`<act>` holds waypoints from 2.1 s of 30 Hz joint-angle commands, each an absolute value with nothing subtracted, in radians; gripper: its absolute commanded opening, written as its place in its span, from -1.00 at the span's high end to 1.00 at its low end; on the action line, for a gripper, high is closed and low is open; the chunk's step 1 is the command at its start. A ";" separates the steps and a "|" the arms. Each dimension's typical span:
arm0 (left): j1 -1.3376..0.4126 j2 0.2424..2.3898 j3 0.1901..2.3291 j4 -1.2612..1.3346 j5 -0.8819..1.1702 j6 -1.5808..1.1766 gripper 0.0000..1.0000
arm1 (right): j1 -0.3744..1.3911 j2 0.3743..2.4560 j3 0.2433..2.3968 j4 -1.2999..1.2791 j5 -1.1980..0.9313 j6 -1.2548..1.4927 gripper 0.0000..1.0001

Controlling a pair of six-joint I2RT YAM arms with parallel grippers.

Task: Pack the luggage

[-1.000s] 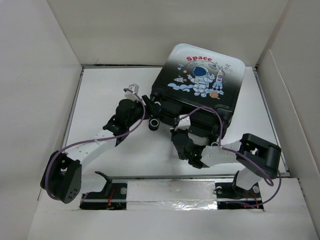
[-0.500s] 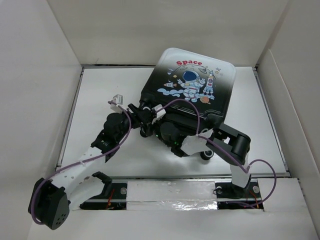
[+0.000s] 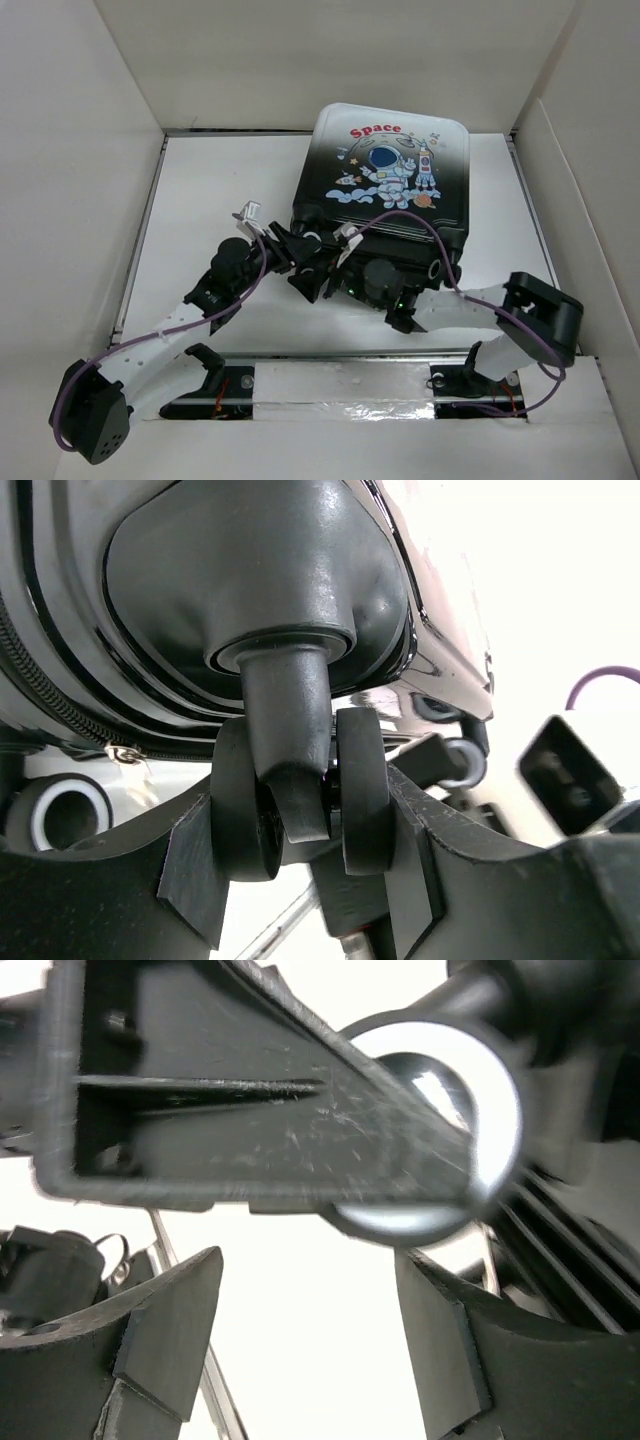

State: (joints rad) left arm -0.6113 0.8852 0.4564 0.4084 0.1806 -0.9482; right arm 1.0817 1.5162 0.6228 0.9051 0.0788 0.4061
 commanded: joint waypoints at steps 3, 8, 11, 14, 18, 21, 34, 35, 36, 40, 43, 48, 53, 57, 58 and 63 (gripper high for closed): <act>-0.623 0.844 0.422 0.857 0.265 -1.055 1.00 | 1.092 1.301 0.554 0.611 0.138 0.380 -0.44; -0.632 0.893 0.336 1.027 0.255 -1.167 1.00 | 1.092 1.123 0.479 0.446 0.262 0.379 -0.48; -0.655 0.962 0.314 1.138 0.242 -1.207 1.00 | 1.092 1.097 0.466 0.504 0.282 0.364 -0.54; -0.666 1.049 0.325 1.245 0.253 -1.233 1.00 | 1.092 1.101 0.495 0.529 0.293 0.347 -0.57; -0.675 1.121 0.342 1.315 0.268 -1.270 1.00 | 1.092 1.118 0.563 0.571 0.317 0.315 -0.61; -0.675 1.117 0.342 1.313 0.264 -1.270 1.00 | 1.092 1.147 0.601 0.569 0.350 0.285 -0.63; -0.684 1.137 0.330 1.371 0.296 -1.319 1.00 | 1.092 1.311 0.706 0.684 0.353 0.247 -0.69; -0.695 1.138 0.328 1.379 0.302 -1.325 1.00 | 1.101 1.339 0.704 0.730 0.371 0.242 -0.69; -0.695 1.138 0.322 1.388 0.302 -1.338 1.00 | 1.101 1.351 0.706 0.748 0.383 0.238 -0.68; -0.715 1.131 0.310 1.387 0.296 -1.362 1.00 | 1.111 1.414 0.716 0.856 0.459 0.206 -0.64; -0.724 1.123 0.293 1.378 0.291 -1.382 1.00 | 1.121 1.450 0.721 0.957 0.512 0.190 -0.61; -0.724 1.094 0.262 1.333 0.272 -1.384 1.00 | 1.121 1.489 0.756 1.025 0.594 0.176 -0.58; -0.724 1.045 0.249 1.273 0.256 -1.371 1.00 | 1.121 1.516 0.759 1.083 0.614 0.172 -0.18; -0.724 0.954 0.259 1.119 0.226 -1.310 1.00 | 1.121 1.502 0.739 1.111 0.604 0.179 0.38; -0.724 0.937 0.262 1.089 0.218 -1.296 1.00 | 1.121 1.497 0.735 1.106 0.600 0.181 0.48; -0.687 0.850 0.314 0.904 0.187 -1.204 0.09 | 1.121 1.457 0.715 1.082 0.577 0.186 0.63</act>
State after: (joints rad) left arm -0.6777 0.9424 0.2455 0.8749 0.0921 -1.3586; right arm 1.1503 1.5150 0.6724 0.9066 0.4744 0.2199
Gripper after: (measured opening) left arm 0.477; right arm 0.718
